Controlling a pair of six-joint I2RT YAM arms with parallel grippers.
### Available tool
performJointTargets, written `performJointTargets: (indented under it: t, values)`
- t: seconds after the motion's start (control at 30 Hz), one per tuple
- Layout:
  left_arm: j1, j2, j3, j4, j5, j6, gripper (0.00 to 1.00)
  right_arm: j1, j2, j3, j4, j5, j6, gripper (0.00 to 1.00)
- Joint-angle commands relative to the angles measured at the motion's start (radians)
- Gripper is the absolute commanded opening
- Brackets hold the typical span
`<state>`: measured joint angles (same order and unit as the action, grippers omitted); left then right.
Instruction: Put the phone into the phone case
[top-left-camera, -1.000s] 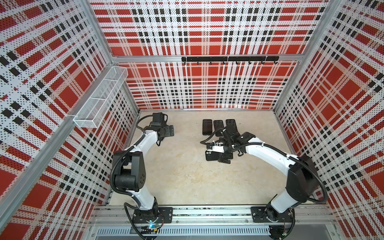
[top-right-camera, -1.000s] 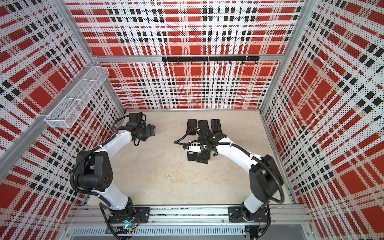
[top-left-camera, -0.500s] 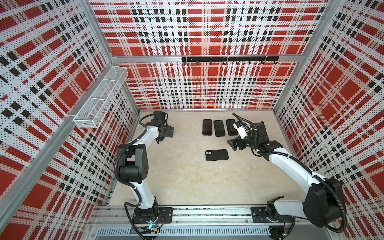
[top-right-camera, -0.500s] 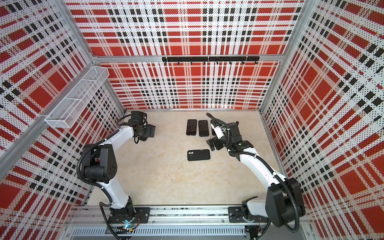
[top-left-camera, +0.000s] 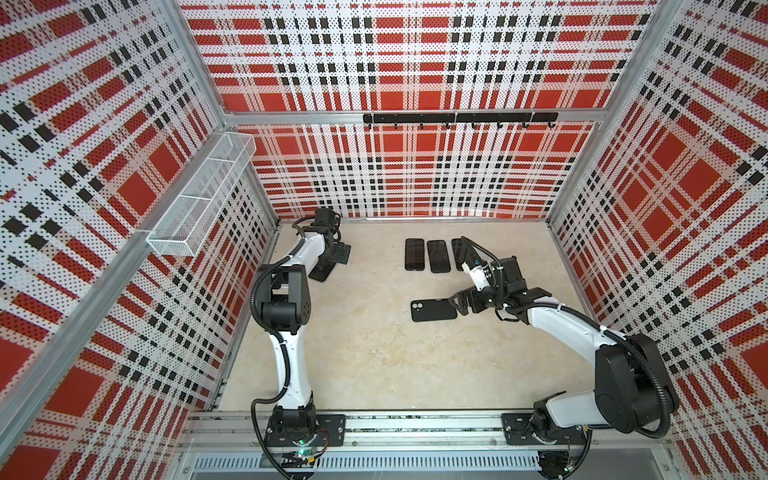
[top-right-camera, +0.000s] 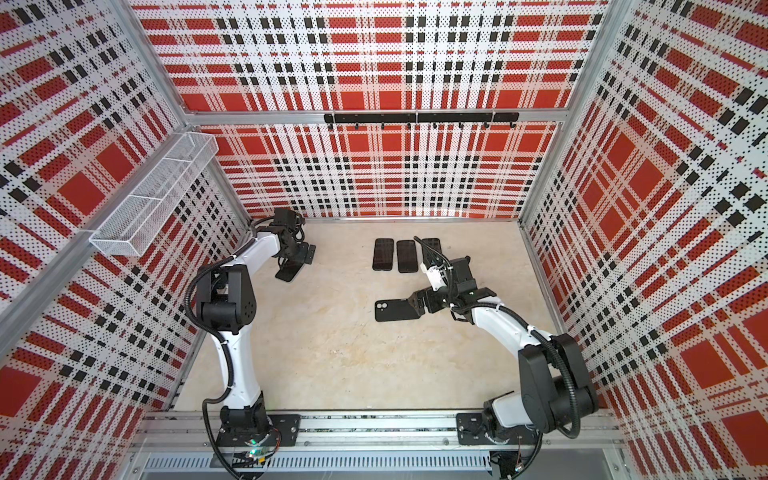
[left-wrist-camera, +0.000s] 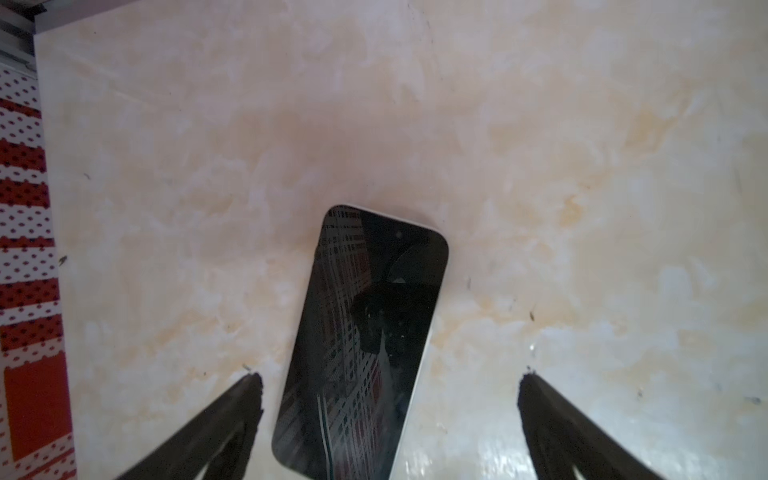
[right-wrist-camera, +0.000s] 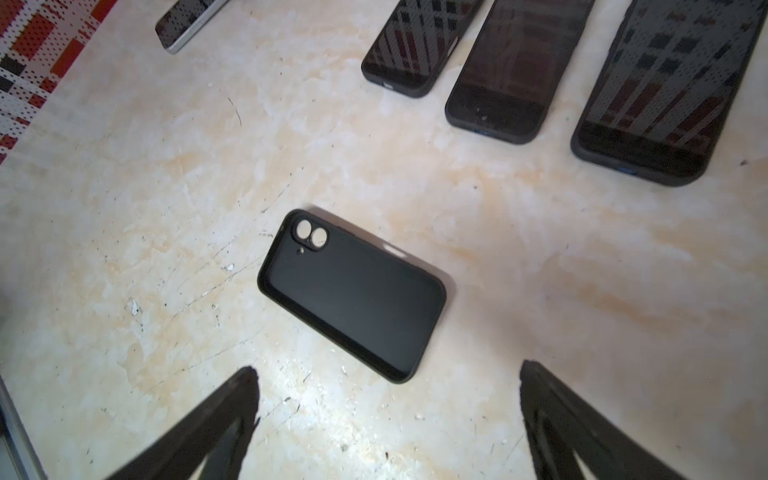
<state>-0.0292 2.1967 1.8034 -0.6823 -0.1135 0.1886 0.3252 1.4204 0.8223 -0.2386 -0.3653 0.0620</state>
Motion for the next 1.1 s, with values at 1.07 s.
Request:
performJointTargets:
  t: [1.07]
  values:
    - [0.060, 0.186, 0.116, -0.180, 0.081, -0.062, 0.77, 0.003, 0.031, 0.009, -0.031, 0.023, -0.003, 0.99]
